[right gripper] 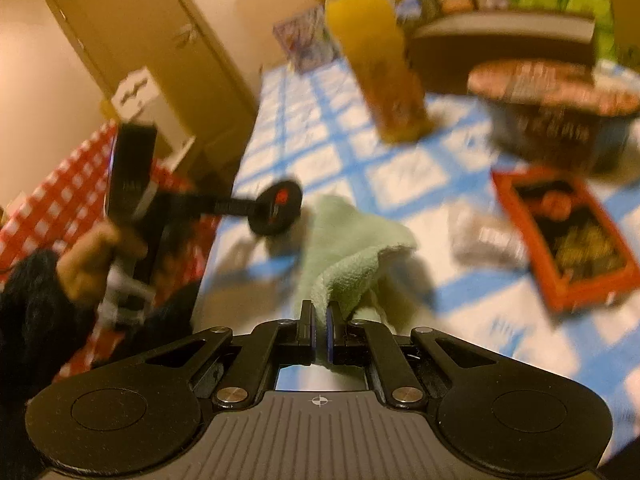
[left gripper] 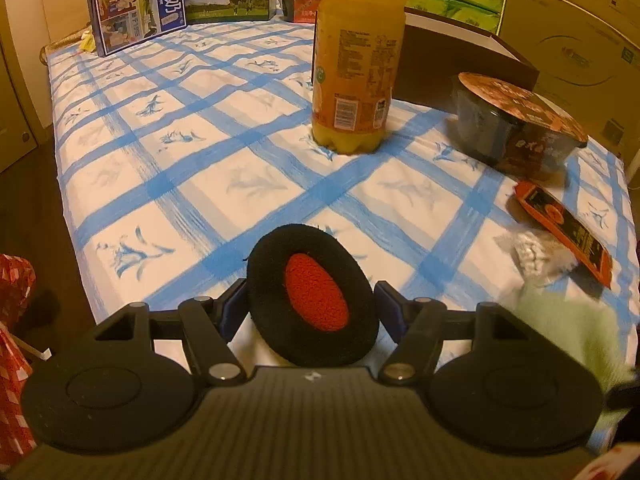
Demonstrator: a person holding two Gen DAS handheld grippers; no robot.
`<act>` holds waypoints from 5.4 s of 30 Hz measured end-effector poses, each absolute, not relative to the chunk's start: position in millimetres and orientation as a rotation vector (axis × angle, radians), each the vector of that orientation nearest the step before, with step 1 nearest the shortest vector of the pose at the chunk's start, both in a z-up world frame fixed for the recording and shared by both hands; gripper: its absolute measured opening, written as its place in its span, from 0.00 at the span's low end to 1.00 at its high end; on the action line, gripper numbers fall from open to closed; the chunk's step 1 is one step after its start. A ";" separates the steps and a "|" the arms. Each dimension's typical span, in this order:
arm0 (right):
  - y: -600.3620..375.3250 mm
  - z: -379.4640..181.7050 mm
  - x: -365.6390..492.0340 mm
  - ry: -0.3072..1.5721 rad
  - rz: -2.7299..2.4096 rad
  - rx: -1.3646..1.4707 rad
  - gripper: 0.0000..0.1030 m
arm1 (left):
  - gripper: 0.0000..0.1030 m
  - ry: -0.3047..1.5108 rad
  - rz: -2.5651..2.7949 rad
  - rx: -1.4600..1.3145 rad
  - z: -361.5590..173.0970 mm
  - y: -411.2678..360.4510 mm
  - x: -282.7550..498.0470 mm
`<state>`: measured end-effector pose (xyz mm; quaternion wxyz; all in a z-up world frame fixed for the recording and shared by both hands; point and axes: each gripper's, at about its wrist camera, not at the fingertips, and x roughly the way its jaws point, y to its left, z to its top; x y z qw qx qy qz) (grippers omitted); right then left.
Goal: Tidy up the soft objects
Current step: 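Lift the pale green towel with the right tool while the left holds the black pad, then carry the green towel and black pad toward the box with both tools, then lower the black pad into the box with the left tool while the right drops the green towel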
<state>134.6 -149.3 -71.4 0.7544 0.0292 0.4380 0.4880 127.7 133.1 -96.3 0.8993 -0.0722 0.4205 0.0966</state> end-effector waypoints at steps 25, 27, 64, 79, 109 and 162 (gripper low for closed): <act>-141.6 -117.7 169.5 0.989 0.705 0.096 0.69 | 0.64 0.909 0.098 -0.156 -102.8 104.2 112.6; -137.1 -118.9 169.3 0.984 0.709 0.080 0.69 | 0.64 0.915 0.097 -0.157 -103.6 103.7 113.1; -60.0 -126.0 122.0 0.878 1.104 -0.214 0.17 | 0.64 0.953 0.130 -0.154 -117.3 113.8 105.6; -88.0 -113.2 145.1 0.889 0.951 -0.131 0.15 | 0.63 0.930 0.130 -0.142 -105.7 111.2 104.2; -176.5 -29.7 212.6 0.720 0.736 0.146 0.15 | 0.63 0.746 0.004 0.027 -32.6 80.5 164.3; -177.4 6.7 553.1 0.692 0.521 0.495 0.16 | 0.64 0.840 0.261 -0.080 16.8 41.8 555.3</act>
